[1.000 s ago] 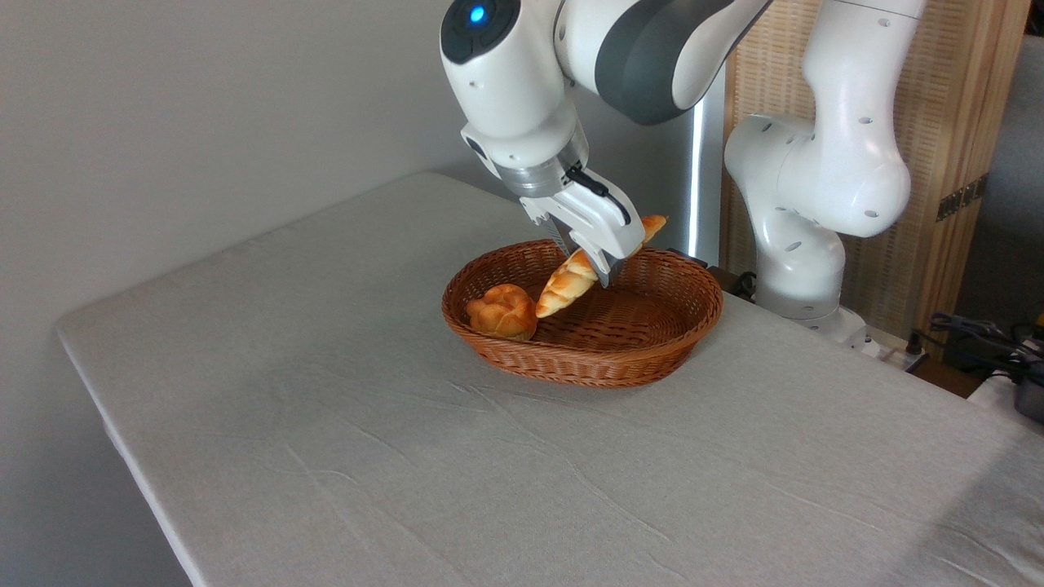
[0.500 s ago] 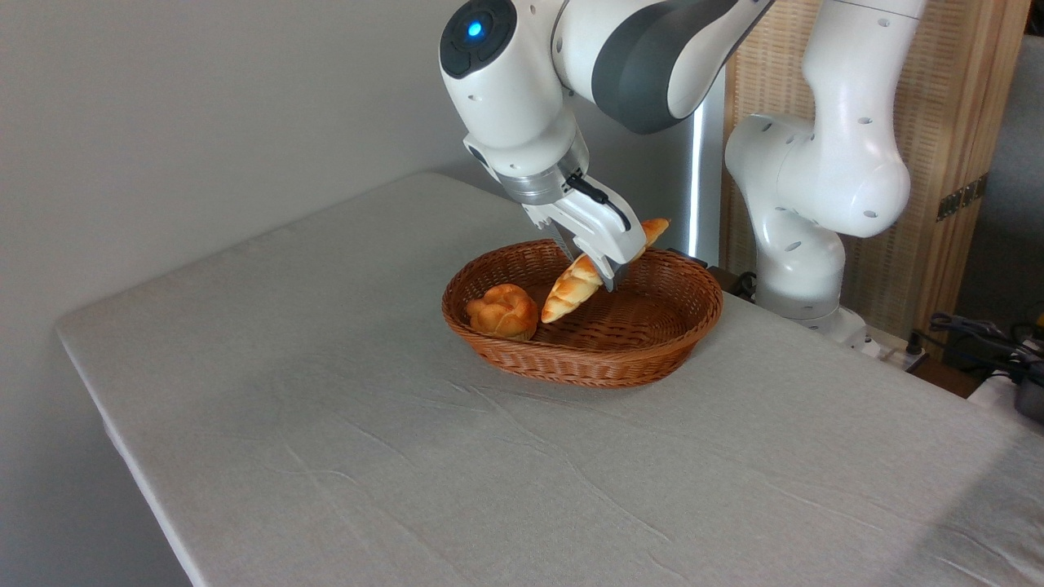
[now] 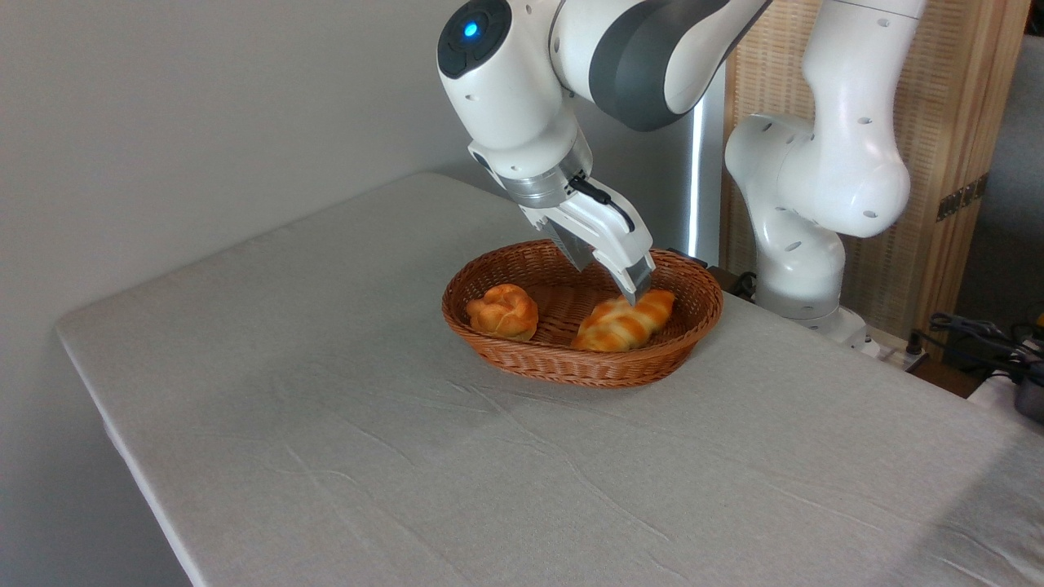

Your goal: Put bread into the basket

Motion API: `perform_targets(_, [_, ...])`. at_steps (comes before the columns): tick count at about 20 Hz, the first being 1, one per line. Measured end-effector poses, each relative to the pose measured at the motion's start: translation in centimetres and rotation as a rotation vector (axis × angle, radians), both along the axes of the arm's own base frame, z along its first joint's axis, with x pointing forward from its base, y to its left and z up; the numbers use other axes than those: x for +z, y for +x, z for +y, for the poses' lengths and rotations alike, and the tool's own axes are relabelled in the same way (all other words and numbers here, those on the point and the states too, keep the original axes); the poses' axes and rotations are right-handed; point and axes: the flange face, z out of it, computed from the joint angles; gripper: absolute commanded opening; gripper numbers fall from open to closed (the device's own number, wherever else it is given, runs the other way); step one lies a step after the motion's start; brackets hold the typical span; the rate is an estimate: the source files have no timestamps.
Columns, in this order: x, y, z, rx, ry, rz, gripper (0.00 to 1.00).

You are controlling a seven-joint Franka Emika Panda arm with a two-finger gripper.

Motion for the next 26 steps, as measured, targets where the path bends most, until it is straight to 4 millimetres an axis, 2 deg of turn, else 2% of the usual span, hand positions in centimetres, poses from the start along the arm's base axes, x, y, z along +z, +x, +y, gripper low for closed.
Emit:
perform_targets(3, [0.3,0.2,0.3,-0.049,0.045,-0.02,1.0])
perform_targets(5, [2.2,1.1,0.3,-0.058,0.052,-0.076,1.0])
perform_targets(8, [7.3,3.1,0.9,-0.041,0.053,-0.198,1.0])
perform_targets(10, [11.2,4.8,2.0,-0.012,0.055,-0.286,1.0])
perform_targets(13, [15.1,8.1,2.9,0.022,0.061,-0.408,1.0])
perform_targets(15, [15.9,10.6,2.0,0.032,0.076,-0.434,1.0])
perform_targets(16, [16.0,12.4,0.8,0.059,0.094,-0.439,1.0])
perform_targets(18, [15.7,14.1,-0.1,0.084,0.109,-0.451,1.0])
perform_targets(23, [16.4,15.9,-0.2,0.178,0.13,-0.5,1.0])
perform_targets(26, [16.1,16.3,-2.2,0.159,0.161,-0.5,1.0])
